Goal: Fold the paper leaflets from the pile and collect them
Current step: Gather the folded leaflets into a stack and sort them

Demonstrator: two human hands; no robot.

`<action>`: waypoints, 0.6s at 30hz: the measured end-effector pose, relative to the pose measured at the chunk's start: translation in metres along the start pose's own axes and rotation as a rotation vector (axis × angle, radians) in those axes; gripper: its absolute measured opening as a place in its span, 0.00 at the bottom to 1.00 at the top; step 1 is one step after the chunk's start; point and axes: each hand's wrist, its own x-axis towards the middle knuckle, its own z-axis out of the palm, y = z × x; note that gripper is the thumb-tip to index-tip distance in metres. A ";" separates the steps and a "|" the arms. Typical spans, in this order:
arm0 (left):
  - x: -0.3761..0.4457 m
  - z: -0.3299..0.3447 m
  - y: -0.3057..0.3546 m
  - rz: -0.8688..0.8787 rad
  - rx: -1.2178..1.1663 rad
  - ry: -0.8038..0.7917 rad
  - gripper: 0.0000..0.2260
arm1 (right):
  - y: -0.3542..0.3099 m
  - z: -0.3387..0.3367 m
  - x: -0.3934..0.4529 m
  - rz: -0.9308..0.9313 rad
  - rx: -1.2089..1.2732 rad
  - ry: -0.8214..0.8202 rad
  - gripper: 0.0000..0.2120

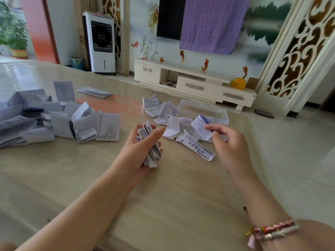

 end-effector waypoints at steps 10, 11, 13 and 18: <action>-0.003 0.005 0.003 0.091 0.023 -0.130 0.17 | -0.030 0.001 -0.016 0.621 1.072 -0.538 0.13; -0.003 0.005 0.003 0.087 0.022 -0.148 0.18 | -0.030 0.004 -0.016 0.605 1.059 -0.559 0.14; -0.004 0.005 0.003 0.077 0.002 -0.172 0.20 | -0.032 0.010 -0.019 0.547 1.008 -0.586 0.14; -0.003 0.004 0.003 0.096 -0.022 -0.173 0.16 | -0.038 0.018 -0.029 0.363 0.682 -0.609 0.10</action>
